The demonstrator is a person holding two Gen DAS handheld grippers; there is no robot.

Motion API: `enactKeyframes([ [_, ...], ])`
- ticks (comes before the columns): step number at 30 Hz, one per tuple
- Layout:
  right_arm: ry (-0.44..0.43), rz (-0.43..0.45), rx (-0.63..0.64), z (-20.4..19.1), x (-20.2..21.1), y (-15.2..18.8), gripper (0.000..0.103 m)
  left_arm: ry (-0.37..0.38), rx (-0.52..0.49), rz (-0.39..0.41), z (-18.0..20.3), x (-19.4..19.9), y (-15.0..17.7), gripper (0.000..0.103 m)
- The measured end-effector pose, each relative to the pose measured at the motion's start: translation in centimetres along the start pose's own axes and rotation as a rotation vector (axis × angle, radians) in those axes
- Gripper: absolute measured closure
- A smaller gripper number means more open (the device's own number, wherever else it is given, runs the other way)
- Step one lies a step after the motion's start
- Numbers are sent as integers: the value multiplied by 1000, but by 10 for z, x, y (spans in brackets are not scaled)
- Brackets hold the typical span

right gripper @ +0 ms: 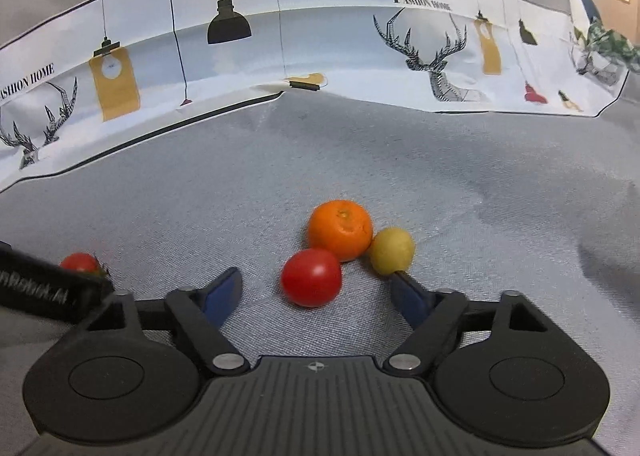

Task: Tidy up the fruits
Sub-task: 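Grasp a red tomato with the left gripper while the right gripper grasps another tomato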

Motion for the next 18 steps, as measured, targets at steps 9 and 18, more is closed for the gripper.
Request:
enactKeyframes([
  [9,25,23,-78,16,19,2,72,87,15,3,-13,40,16,69],
  [18,5,24,-156,14,88,4,72,93,77,3,-65,159,81,69],
])
Point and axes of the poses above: each gripper's, at about its wrist camera, not at the fingertips, and x roughly against the way its jaws point, z to its right, y to its underside, the point moved 8 cm from there along -x, roughly the way its jaws point, and after that the axes turned 11 degrees about -y, right-handed, at the moved point
